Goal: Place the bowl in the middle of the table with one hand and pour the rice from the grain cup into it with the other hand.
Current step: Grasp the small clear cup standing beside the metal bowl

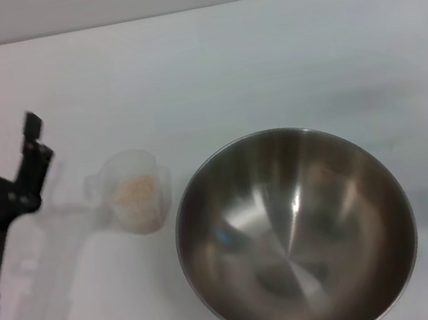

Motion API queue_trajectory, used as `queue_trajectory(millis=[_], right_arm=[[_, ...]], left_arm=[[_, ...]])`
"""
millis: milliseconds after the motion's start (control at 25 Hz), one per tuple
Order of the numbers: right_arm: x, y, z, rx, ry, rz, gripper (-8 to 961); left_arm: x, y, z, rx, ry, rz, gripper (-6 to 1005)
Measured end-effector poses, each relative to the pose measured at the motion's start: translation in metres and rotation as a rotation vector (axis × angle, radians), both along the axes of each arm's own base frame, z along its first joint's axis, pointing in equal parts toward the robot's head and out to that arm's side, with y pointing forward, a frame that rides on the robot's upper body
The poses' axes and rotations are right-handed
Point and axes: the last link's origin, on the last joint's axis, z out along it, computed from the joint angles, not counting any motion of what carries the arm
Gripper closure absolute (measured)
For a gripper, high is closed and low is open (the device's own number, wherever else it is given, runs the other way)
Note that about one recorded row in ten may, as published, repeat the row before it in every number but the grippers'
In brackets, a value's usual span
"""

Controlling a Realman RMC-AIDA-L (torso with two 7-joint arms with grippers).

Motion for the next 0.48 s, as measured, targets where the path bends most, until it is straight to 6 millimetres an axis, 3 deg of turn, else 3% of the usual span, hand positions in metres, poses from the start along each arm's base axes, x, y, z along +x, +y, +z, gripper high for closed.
queue_trajectory(millis=[240, 480], right_arm=[[0.014, 0.0, 0.005, 0.001, -0.026, -0.059, 532], [0.014, 0.007, 0.006, -0.006, -0.032, -0.065, 532]], left_arm=[[-0.013, -0.013, -0.019, -0.11, 0.038, 0.077, 247], [-0.022, -0.014, -0.032, -0.203, 0.043, 0.15, 248]])
